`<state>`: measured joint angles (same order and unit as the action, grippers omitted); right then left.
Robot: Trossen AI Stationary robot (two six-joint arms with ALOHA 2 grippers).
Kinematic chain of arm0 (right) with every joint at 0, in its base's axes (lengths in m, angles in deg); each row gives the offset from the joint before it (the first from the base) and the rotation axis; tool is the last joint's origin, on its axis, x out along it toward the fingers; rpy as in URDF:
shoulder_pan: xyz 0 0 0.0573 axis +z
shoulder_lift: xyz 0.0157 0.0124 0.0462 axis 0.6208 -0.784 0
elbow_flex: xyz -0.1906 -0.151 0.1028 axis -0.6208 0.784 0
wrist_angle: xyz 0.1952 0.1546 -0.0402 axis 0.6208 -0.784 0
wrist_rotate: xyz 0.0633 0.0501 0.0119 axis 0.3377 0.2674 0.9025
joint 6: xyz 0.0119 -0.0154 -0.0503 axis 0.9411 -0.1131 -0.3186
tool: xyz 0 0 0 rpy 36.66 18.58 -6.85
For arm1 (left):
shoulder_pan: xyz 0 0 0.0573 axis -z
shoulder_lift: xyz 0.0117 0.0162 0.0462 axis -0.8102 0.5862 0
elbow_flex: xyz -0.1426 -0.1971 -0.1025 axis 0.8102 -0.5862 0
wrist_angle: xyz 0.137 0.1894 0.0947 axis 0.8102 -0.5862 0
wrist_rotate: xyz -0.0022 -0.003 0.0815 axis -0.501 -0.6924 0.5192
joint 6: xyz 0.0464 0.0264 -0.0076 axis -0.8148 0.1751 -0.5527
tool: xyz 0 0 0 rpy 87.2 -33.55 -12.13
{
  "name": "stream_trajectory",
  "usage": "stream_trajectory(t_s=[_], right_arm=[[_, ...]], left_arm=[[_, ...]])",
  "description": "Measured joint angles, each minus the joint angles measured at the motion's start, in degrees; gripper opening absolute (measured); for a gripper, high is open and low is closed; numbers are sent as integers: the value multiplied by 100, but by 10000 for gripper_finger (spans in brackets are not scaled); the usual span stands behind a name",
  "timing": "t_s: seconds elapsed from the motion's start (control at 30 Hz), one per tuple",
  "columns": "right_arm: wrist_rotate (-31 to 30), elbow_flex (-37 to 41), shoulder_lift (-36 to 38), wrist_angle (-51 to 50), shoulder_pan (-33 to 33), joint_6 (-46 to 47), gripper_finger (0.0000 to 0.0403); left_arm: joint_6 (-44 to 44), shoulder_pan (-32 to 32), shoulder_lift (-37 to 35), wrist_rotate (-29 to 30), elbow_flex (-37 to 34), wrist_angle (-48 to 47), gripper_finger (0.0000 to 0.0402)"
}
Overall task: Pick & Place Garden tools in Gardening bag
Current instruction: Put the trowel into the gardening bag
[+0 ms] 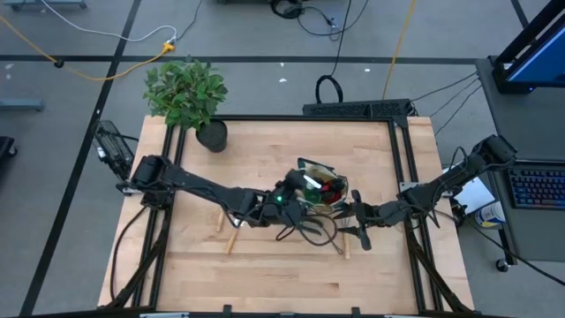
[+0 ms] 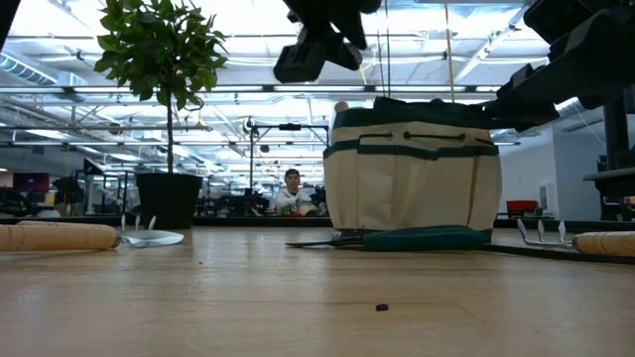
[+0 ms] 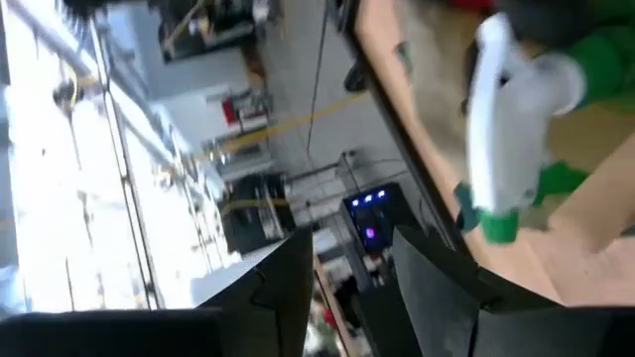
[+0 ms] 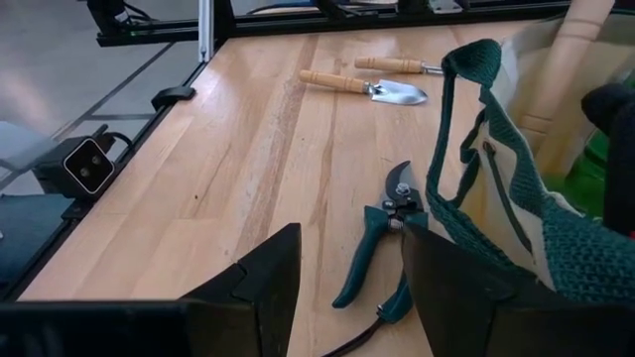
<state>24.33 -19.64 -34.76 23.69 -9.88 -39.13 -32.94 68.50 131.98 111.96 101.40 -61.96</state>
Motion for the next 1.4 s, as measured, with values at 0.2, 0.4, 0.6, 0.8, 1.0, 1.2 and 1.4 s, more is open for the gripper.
stream_trajectory(t_s=[0.2,0.4,0.6,0.8,1.0,1.2,1.4], right_arm=[[4,0,0,91,0,0,171],[-8,0,0,95,0,29,171],[-9,2,-5,292,0,44,171],[-11,2,-13,434,0,44,171],[-17,2,-13,416,0,31,171],[-20,2,-15,386,0,20,171],[-22,2,-15,388,0,2,171]], left_arm=[[1485,-97,-560,19,0,-906,147],[4050,-441,-1502,-1302,1,-2654,147],[5872,-807,-2058,-1866,2,-4321,147],[7002,-921,-2278,-2659,-133,-5277,147],[7941,-716,-2509,-2739,-1299,-5081,147],[9550,-316,-2556,-3721,-2494,-4340,147],[11001,141,-2559,-4299,-3218,-3428,147]])
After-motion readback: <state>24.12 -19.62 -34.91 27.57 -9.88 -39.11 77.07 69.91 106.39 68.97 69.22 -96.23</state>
